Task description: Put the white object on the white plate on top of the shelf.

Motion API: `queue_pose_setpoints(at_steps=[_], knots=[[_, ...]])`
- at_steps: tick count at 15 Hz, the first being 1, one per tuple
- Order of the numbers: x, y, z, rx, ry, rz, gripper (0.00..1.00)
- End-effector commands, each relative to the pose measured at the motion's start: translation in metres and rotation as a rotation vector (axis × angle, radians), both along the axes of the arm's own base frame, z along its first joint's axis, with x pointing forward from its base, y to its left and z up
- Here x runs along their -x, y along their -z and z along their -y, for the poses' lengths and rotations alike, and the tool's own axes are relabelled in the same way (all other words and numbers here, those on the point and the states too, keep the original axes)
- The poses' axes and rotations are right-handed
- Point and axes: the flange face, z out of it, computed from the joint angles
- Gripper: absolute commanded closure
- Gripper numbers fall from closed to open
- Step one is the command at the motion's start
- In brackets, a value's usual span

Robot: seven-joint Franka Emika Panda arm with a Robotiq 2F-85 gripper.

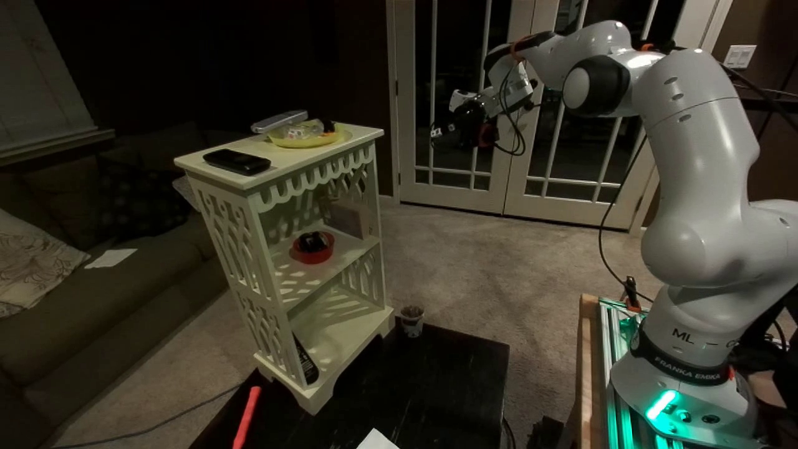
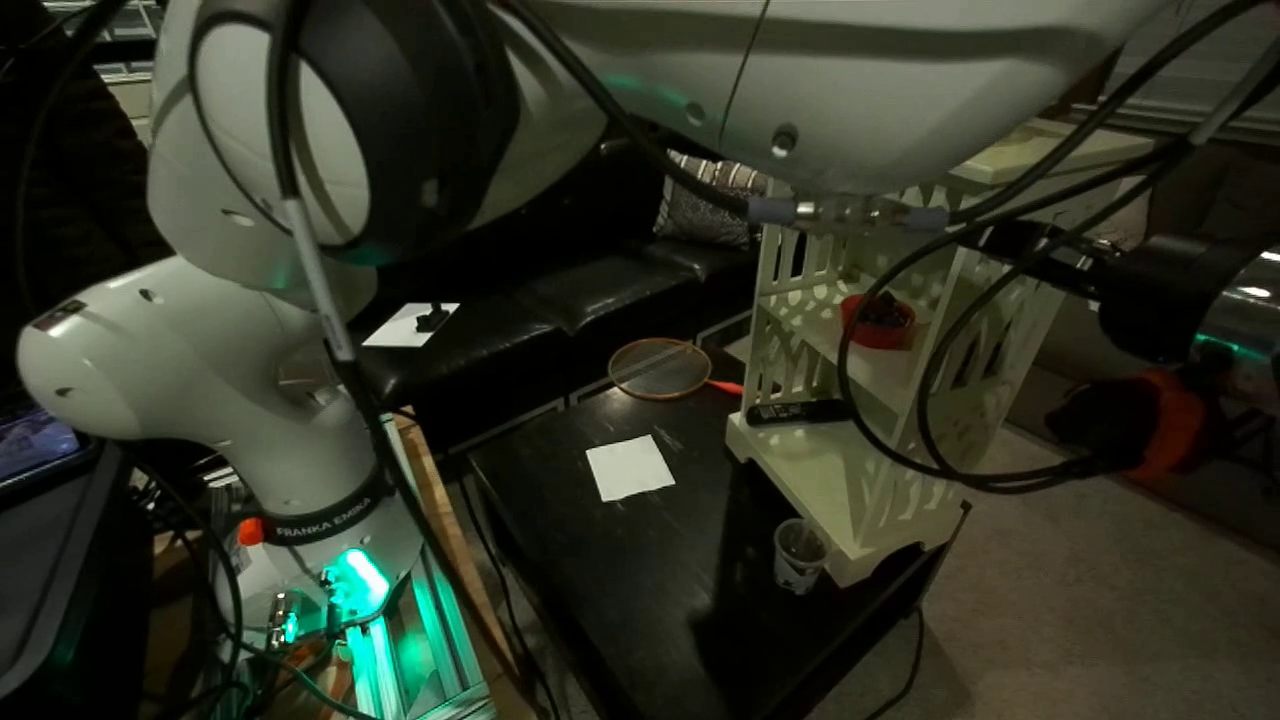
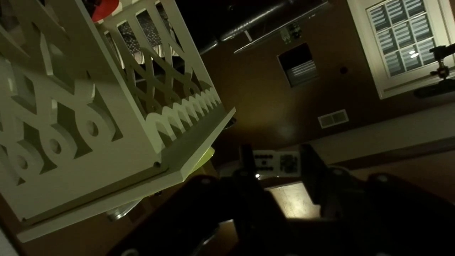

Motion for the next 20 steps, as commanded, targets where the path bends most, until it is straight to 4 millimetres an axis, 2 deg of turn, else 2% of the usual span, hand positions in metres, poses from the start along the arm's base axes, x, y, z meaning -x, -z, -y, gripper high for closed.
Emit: queue_pose_setpoints(at_steps=[1, 5, 10, 15, 18, 20], knots=[[0.000, 0.000, 0.000, 0.000, 0.000, 0.000, 0.89], [-0.011, -0.032, -0.002, -0.101, 0.185, 0.075, 0.89], [-0.015, -0.107, -0.002, -0.210, 0.327, 0.294, 0.89], [0.002, -0.187, -0.021, -0.227, 0.306, 0.586, 0.89], [0.017, -0.221, -0.043, -0.167, 0.226, 0.745, 0.89], [0.027, -0.236, -0.060, -0.119, 0.167, 0.843, 0.89]])
